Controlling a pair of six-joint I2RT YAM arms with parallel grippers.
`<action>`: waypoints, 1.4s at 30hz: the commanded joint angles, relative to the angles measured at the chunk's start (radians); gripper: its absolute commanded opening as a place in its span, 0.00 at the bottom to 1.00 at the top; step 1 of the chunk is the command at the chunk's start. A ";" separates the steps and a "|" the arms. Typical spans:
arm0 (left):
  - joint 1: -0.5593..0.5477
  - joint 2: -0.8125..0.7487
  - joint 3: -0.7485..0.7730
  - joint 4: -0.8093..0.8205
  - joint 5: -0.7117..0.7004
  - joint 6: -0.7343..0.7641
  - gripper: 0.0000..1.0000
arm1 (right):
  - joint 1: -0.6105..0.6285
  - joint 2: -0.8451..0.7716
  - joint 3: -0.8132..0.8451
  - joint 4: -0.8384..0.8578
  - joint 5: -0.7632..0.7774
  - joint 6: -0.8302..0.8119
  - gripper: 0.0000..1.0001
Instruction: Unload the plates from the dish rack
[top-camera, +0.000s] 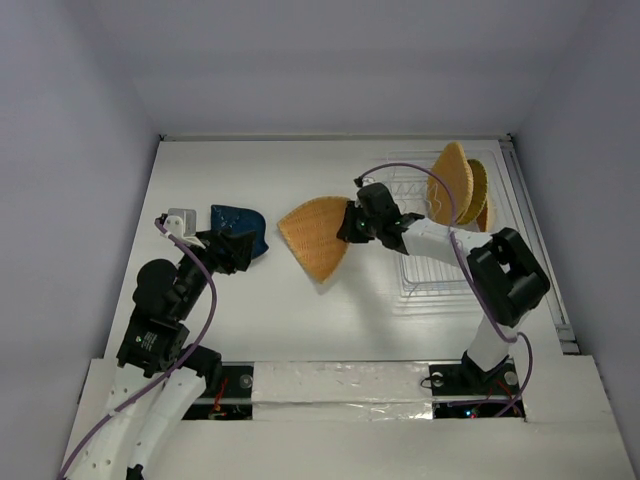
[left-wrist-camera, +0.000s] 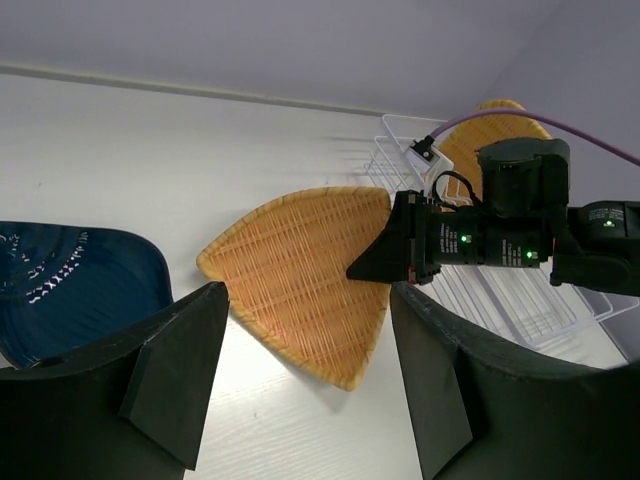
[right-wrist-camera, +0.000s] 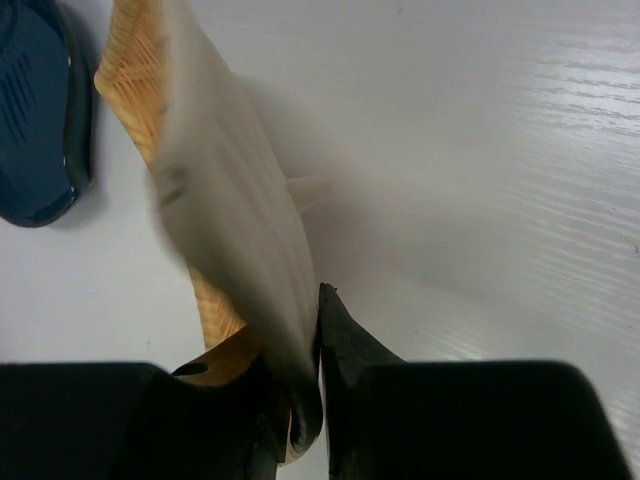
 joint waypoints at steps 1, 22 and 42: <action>0.003 0.005 0.013 0.055 0.015 -0.003 0.63 | 0.000 0.016 0.001 0.083 0.058 0.027 0.23; 0.003 -0.014 0.013 0.049 0.013 -0.004 0.63 | 0.057 -0.249 -0.038 -0.075 0.277 0.013 0.97; 0.003 -0.014 0.013 0.055 0.013 -0.001 0.08 | -0.343 -0.540 0.047 -0.302 0.847 -0.180 0.64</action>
